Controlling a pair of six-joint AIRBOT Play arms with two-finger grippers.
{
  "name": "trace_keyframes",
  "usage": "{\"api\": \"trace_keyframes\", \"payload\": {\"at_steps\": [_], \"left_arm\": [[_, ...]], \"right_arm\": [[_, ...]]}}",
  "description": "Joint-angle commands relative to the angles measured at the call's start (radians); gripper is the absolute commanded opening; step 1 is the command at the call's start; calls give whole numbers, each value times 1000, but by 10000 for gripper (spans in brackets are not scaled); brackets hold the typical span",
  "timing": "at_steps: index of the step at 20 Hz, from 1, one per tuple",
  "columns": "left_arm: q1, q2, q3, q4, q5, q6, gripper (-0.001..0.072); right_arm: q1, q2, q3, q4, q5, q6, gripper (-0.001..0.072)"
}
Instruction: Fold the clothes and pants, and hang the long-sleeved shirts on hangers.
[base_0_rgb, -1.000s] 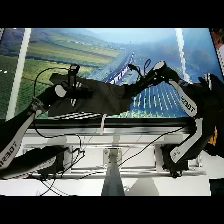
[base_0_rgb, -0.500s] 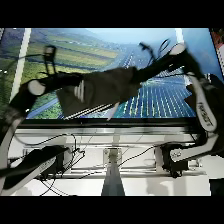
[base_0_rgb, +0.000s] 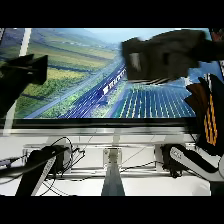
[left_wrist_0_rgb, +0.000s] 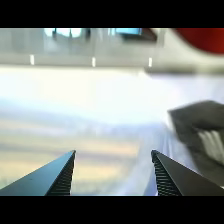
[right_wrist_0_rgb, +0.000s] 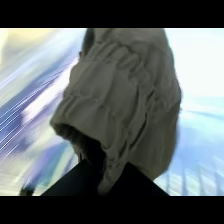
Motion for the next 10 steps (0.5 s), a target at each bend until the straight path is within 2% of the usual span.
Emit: {"api": "trace_keyframes", "payload": {"at_steps": [1,4,6,8,9,10], "left_arm": [[6,138,1,0,2,0,557],[6,214,1,0,2,0,557],[6,254,1,0,3,0,557],[6,282,1,0,3,0,557],[6,293,1,0,3,0,557],[6,300,1,0,3,0,557]], "right_arm": [[-200,144,9,-297,99,233,40],[-380,219,9,-473,188,353,40],[-500,254,9,-504,234,491,42],[-602,278,8,-506,251,542,45],[-645,285,8,-510,251,542,70],[-680,290,9,-523,249,544,166]]}}
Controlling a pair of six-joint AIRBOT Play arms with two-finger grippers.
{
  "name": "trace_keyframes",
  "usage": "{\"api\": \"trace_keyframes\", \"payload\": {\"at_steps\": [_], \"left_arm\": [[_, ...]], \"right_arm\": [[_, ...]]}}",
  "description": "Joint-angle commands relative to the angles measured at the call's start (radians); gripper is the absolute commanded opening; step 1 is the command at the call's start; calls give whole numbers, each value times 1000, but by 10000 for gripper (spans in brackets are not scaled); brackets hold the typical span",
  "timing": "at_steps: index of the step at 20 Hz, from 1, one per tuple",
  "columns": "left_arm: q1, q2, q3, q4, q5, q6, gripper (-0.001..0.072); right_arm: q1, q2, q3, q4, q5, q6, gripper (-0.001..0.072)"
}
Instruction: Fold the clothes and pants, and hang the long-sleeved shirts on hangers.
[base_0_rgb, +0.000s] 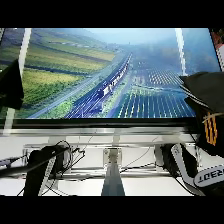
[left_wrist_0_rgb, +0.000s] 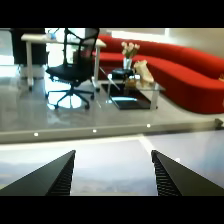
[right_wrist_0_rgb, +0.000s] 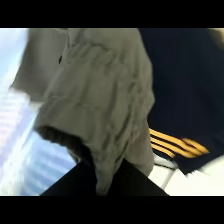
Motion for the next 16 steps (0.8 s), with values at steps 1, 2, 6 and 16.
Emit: {"api": "trace_keyframes", "payload": {"at_steps": [1,2,6,16], "left_arm": [[1,42,0,0,1,0,557],[1,42,0,0,1,0,557],[1,41,0,0,1,0,557],[1,41,0,0,1,0,557]], "right_arm": [[-163,33,0,-89,32,107,372],[-195,31,0,-105,30,124,670],[-238,16,0,-82,-5,121,683],[173,-62,-6,479,-148,-297,40]]}}
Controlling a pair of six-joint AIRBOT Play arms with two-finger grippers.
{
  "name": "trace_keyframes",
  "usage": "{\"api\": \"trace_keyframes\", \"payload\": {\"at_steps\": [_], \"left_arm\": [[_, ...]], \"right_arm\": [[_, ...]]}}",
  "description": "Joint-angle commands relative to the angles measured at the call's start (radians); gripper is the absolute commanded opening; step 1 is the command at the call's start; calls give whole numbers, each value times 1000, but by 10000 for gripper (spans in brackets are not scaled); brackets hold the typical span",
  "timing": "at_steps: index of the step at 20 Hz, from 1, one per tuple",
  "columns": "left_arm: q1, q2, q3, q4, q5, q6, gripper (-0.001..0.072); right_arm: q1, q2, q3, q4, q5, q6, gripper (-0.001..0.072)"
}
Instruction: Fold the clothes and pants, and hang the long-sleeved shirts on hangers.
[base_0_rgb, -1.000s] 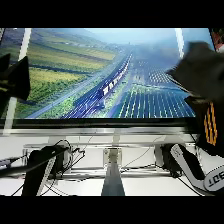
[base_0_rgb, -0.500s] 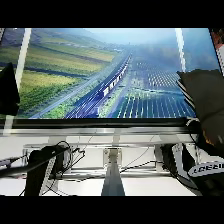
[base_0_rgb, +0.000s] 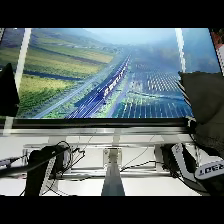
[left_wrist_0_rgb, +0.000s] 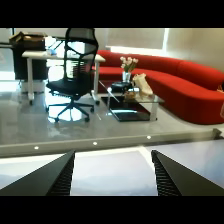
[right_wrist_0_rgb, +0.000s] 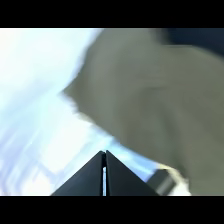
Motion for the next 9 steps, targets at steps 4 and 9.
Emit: {"api": "trace_keyframes", "payload": {"at_steps": [4,9], "left_arm": [[1,1,0,0,0,0,557],[1,1,0,0,0,0,557]], "right_arm": [[587,-73,-5,-73,-90,-100,40],[902,-141,-4,-232,-195,-99,41]]}}
